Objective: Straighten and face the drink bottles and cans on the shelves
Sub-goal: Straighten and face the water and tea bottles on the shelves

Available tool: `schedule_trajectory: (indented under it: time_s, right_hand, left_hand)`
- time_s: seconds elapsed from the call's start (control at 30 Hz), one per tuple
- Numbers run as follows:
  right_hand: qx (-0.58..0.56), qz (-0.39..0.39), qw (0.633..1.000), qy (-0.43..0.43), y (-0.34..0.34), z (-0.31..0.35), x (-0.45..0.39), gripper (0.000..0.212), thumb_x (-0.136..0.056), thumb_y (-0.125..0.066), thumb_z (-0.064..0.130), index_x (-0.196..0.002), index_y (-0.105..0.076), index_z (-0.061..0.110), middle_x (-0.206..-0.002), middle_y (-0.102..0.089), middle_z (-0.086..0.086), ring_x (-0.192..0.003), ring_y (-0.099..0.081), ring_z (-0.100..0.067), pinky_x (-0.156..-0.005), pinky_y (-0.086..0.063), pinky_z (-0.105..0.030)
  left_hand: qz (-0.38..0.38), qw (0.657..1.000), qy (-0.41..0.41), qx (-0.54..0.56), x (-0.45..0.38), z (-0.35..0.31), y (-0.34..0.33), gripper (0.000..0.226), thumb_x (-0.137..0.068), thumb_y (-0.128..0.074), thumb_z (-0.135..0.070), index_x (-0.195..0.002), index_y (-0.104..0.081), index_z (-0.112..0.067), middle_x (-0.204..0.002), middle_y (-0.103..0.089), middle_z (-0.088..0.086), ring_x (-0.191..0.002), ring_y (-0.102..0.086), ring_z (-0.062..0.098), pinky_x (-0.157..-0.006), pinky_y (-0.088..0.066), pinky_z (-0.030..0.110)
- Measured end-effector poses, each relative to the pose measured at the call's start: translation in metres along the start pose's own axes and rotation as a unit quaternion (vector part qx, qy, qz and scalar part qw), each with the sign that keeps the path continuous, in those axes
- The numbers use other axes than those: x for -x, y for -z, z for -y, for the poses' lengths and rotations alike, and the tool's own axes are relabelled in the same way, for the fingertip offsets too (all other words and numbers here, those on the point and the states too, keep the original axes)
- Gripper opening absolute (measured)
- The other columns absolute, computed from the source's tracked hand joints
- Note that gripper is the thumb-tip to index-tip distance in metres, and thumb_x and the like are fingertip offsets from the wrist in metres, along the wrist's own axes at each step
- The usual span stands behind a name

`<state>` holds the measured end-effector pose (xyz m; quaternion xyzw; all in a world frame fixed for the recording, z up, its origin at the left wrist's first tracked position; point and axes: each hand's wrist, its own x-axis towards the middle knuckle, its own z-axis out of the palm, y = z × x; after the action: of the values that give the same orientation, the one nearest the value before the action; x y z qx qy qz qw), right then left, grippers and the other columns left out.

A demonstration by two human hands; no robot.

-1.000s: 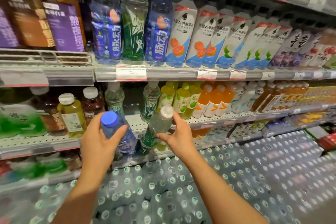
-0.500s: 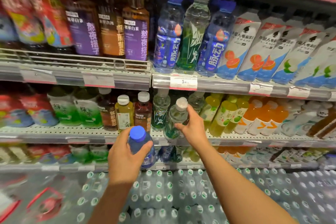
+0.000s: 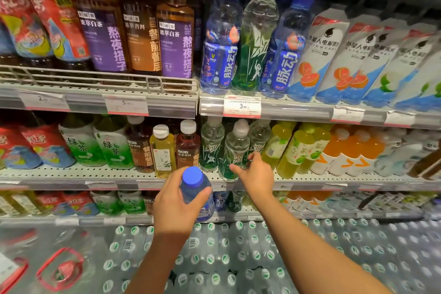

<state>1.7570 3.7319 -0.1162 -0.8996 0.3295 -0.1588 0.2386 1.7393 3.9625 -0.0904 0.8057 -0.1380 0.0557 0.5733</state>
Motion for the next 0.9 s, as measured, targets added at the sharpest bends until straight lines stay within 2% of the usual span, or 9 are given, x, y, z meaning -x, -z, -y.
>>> schedule_trajectory:
  time_s: [0.1, 0.23, 0.3, 0.37, 0.43, 0.53, 0.7, 0.8, 0.9]
  right_hand:
    - [0.024, 0.007, 1.0, -0.019, -0.014, 0.004, 0.002, 0.057, -0.079, -0.076, 0.061, -0.105, -0.057, 0.015, -0.08, -0.063, 0.001, -0.076, -0.062, -0.024, -0.056, -0.039, -0.031]
    - [0.006, -0.007, 1.0, -0.008, -0.023, 0.006, -0.003, 0.043, -0.085, -0.077, 0.047, -0.089, -0.05, 0.014, -0.065, -0.049, 0.005, -0.069, -0.063, -0.024, -0.052, -0.039, -0.031]
    - [-0.004, -0.014, 1.0, -0.01, -0.023, 0.007, -0.009, 0.043, -0.086, -0.078, 0.043, -0.084, -0.045, 0.015, -0.06, -0.041, 0.008, -0.054, -0.047, -0.011, -0.046, -0.03, -0.03]
    - [0.0, -0.015, 1.0, -0.013, -0.024, 0.01, -0.016, 0.044, -0.086, -0.078, 0.042, -0.083, -0.043, 0.014, -0.059, -0.04, 0.007, -0.051, -0.034, -0.006, -0.046, -0.027, -0.031]
    - [0.009, -0.007, 1.0, -0.016, -0.026, 0.014, -0.022, 0.044, -0.087, -0.076, 0.043, -0.082, -0.044, 0.013, -0.06, -0.042, 0.005, -0.053, -0.04, -0.012, -0.05, -0.031, -0.032]
    - [0.027, 0.007, 1.0, -0.009, -0.026, 0.017, -0.03, 0.041, -0.09, -0.074, 0.042, -0.083, -0.046, 0.012, -0.063, -0.044, 0.003, -0.069, -0.057, -0.025, -0.057, -0.036, -0.032]
    - [0.049, 0.038, 0.998, 0.004, -0.013, 0.017, -0.033, 0.036, -0.092, -0.069, 0.045, -0.088, -0.058, 0.011, -0.079, -0.063, -0.003, -0.081, -0.064, -0.027, -0.062, -0.042, -0.032]
    - [-0.004, -0.048, 0.998, 0.028, 0.006, 0.004, -0.022, 0.019, -0.095, -0.064, 0.036, -0.101, -0.066, 0.018, -0.083, -0.07, 0.005, -0.074, -0.067, -0.017, -0.062, -0.053, -0.03]
    - [-0.079, -0.167, 0.981, 0.066, 0.031, -0.004, -0.018, 0.017, -0.094, -0.065, 0.025, -0.11, -0.06, 0.021, -0.107, -0.062, 0.006, -0.071, -0.055, -0.004, -0.062, -0.044, -0.025]
  left_hand:
    - [0.0, 1.0, 0.0, -0.009, -0.001, -0.002, -0.003, 0.057, -0.076, -0.088, -0.035, -0.105, -0.05, -0.067, -0.108, -0.064, -0.032, -0.101, -0.061, -0.008, -0.083, -0.049, 0.018]
    - [0.0, 1.0, 0.0, 0.004, -0.001, -0.003, -0.005, 0.052, -0.077, -0.087, -0.035, -0.111, -0.054, -0.055, -0.11, -0.067, -0.022, -0.102, -0.064, 0.001, -0.09, -0.056, 0.033]
    - [-0.001, 1.0, -0.005, 0.006, -0.001, -0.005, -0.005, 0.051, -0.077, -0.087, -0.035, -0.112, -0.054, -0.054, -0.111, -0.068, -0.02, -0.103, -0.065, 0.003, -0.09, -0.057, 0.037]
    - [-0.005, 1.0, -0.012, 0.001, -0.001, -0.007, -0.005, 0.051, -0.077, -0.087, -0.036, -0.11, -0.054, -0.056, -0.11, -0.068, -0.02, -0.102, -0.065, 0.004, -0.087, -0.057, 0.037]
    - [-0.006, 1.0, -0.015, -0.002, -0.001, -0.009, -0.007, 0.049, -0.078, -0.086, -0.036, -0.111, -0.055, -0.055, -0.109, -0.067, -0.022, -0.101, -0.065, 0.003, -0.086, -0.057, 0.037]
    - [0.002, 1.0, -0.011, 0.003, 0.0, -0.01, -0.011, 0.048, -0.078, -0.086, -0.037, -0.115, -0.057, -0.049, -0.11, -0.067, -0.022, -0.102, -0.066, 0.005, -0.088, -0.057, 0.04]
    - [0.007, 1.0, -0.01, 0.001, 0.002, -0.013, -0.017, 0.049, -0.077, -0.086, -0.037, -0.115, -0.058, -0.049, -0.11, -0.069, -0.019, -0.101, -0.067, 0.007, -0.089, -0.056, 0.043]
    - [0.008, 1.0, -0.001, 0.004, 0.003, -0.015, -0.019, 0.052, -0.077, -0.087, -0.036, -0.111, -0.054, -0.056, -0.112, -0.069, -0.02, -0.104, -0.067, 0.009, -0.093, -0.056, 0.044]
    - [0.012, 1.0, 0.001, 0.005, 0.005, -0.017, -0.022, 0.051, -0.077, -0.087, -0.035, -0.11, -0.054, -0.055, -0.111, -0.068, -0.02, -0.103, -0.066, 0.007, -0.093, -0.057, 0.041]
